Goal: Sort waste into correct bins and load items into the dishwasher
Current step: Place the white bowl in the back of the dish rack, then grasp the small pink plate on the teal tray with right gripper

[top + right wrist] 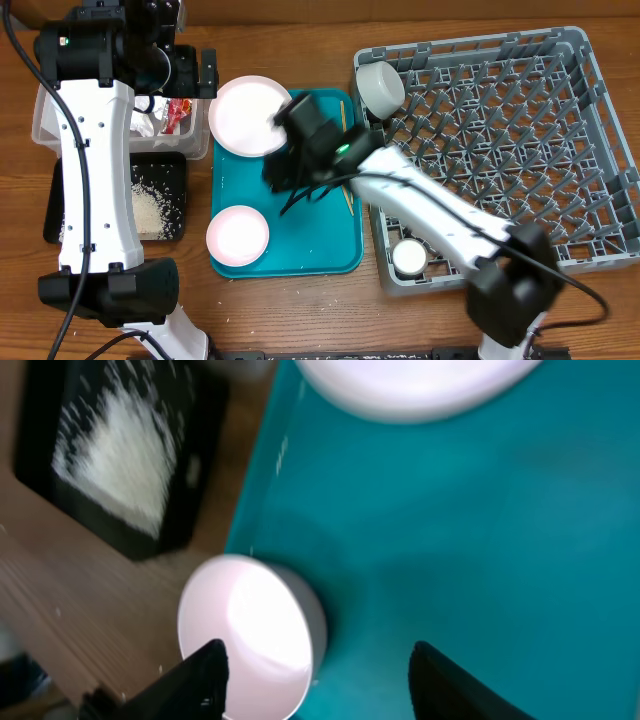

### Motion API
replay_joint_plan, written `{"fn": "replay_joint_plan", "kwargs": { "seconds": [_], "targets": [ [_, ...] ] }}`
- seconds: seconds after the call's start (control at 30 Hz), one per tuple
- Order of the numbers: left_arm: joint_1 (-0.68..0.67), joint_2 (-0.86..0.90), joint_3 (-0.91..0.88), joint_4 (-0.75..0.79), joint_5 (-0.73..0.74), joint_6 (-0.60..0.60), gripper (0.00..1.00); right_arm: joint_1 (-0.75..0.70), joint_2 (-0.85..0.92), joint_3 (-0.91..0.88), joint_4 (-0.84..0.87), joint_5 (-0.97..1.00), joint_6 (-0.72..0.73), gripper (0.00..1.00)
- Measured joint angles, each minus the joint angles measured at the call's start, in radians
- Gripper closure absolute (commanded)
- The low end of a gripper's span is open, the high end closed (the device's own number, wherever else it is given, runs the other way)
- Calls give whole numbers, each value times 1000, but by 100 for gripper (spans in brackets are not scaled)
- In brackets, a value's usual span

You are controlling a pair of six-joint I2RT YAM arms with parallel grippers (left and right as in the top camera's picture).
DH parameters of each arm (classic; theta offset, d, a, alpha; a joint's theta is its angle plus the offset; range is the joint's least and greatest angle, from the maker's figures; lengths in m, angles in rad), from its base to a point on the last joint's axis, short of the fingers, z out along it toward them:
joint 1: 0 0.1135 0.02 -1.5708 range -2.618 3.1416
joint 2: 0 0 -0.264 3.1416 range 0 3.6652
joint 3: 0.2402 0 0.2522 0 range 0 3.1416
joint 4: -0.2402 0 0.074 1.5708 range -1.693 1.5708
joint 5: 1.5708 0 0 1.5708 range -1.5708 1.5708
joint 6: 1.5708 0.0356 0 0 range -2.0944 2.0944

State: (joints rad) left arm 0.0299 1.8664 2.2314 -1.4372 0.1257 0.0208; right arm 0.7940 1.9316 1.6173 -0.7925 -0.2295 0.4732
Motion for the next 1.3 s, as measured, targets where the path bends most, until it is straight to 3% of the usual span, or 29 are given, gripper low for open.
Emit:
{"fn": "replay_joint_plan", "kwargs": {
  "seconds": [0.13,0.3,0.53,0.73,0.83,1.0,1.13,1.23,1.3],
  "targets": [
    [0,0,0,0,0,0,0,95,109,-17,11,8,68,46],
    [0,0,0,0,0,0,0,114,167,-17,18,11,99,67],
    [0,0,0,0,0,0,0,111,181,-17,22,17,136,79],
    [0,0,0,0,0,0,0,111,198,-17,23,16,150,81],
    [0,0,0,0,0,0,0,111,203,-17,22,16,153,96],
    [0,0,0,0,0,0,0,109,206,-17,12,16,163,96],
    [0,0,0,0,0,0,0,100,206,35,-134,53,163,96],
    [0,0,0,0,0,0,0,69,203,111,-277,184,162,96],
    [0,0,0,0,1,0,0,3,156,201,-473,479,163,96]
  ]
}}
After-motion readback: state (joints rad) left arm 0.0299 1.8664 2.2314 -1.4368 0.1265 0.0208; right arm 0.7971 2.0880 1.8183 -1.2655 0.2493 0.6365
